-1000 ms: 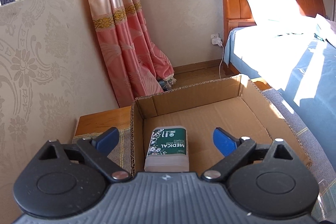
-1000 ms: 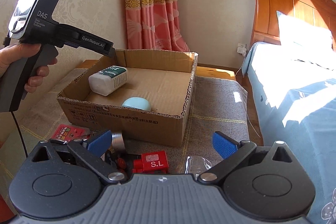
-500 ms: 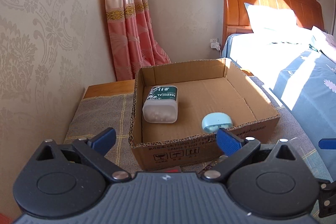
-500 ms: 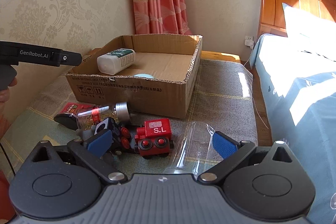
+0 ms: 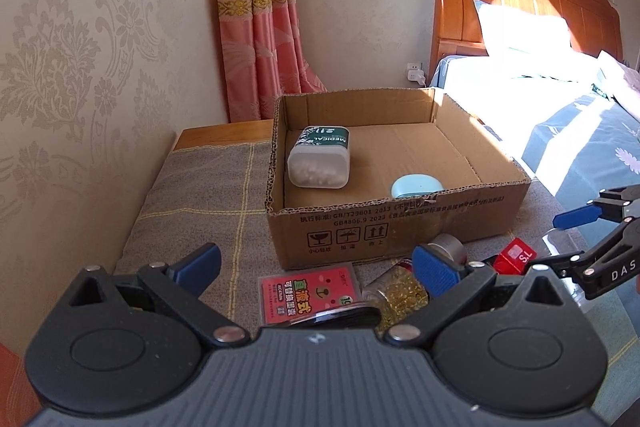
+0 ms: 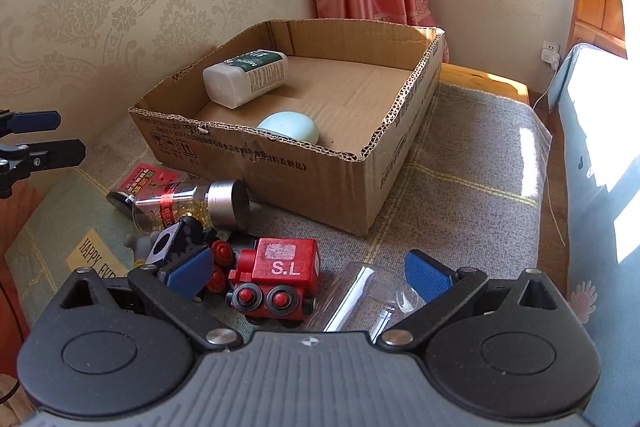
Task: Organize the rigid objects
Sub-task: 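Move the right tool to the clear plastic jar lying on its side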
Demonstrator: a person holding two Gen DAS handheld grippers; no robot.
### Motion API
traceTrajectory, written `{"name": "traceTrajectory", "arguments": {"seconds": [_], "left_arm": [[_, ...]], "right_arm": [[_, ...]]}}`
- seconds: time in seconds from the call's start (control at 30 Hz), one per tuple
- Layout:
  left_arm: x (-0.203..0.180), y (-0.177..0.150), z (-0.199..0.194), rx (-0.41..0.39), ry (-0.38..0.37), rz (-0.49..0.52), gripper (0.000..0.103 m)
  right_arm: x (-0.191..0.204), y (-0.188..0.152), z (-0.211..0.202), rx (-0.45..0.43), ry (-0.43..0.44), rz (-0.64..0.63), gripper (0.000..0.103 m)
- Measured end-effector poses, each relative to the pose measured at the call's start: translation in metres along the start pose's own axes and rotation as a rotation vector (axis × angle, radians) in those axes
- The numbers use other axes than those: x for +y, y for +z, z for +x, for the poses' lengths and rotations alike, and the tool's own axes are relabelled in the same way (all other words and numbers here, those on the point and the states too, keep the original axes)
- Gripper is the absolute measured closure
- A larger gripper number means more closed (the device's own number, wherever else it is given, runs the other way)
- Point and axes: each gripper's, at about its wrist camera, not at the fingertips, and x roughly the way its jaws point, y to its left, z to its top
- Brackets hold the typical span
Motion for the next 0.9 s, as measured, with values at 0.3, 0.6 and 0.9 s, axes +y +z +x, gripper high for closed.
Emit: {"name": "traceTrajectory", "arguments": {"seconds": [0.3,0.6,0.9], "left_arm": [[0.004,-0.012,0.000,0.022,-0.013,0.009,0.001],[-0.004,-0.024,-0.005,0.033,-0.093,0.055,0.001],[-0.022,-0.046,-0.007,0.056,-0.245,0.123,0.001]], "right_arm": [[0.014,-0.030,-0.023,0.086,-0.046,0.042,0.000],[0.042,-0.060,-0.053,0.124,-0.051,0.069,0.000],[0.082,-0.099,-0.025,0.169,-0.212,-0.046,0.000]]}}
